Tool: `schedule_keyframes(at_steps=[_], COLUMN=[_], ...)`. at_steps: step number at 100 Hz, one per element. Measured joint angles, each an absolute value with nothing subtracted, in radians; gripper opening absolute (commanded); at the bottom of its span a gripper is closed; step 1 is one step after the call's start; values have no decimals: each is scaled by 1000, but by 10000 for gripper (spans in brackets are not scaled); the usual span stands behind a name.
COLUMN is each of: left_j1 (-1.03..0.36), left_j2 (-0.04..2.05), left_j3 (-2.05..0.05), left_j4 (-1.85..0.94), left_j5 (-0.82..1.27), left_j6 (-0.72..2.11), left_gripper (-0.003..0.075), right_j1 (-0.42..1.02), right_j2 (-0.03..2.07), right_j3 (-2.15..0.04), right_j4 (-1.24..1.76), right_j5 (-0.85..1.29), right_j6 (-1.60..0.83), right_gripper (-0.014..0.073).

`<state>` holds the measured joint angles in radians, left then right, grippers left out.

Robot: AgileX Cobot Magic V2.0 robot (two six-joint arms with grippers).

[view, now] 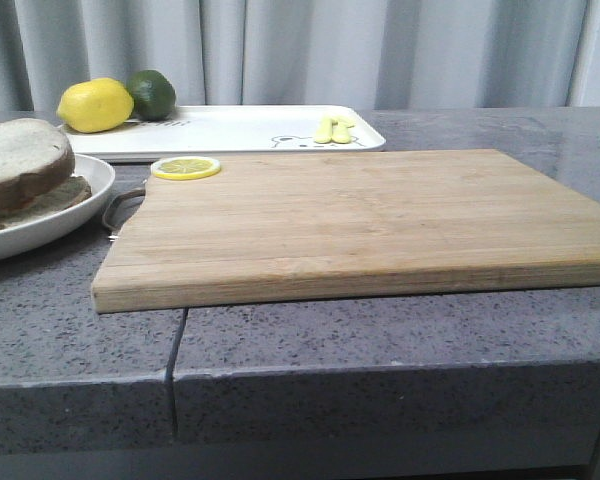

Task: Place bread and move sandwich to tray
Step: 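Open the right gripper and withdraw it from the sandwich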

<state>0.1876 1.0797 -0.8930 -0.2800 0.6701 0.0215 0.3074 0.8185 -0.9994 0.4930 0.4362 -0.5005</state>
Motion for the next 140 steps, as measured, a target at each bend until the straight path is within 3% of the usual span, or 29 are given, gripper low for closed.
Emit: schedule_keyframes(at_steps=[26, 75, 140], left_j1=[238, 238, 176], left_j2=[1162, 1324, 1335], left_j3=[-902, -904, -906], left_j4=[-270, -267, -267], left_j5=[710, 739, 741], left_j6=[21, 39, 50], left_gripper=[273, 273, 273], right_j1=[307, 307, 307], right_j2=[700, 690, 690], right_j3=[-884, -846, -846], right_j4=[489, 487, 487], right_j5=[441, 421, 396], right_j6=[-501, -503, -503], right_gripper=[321, 321, 321])
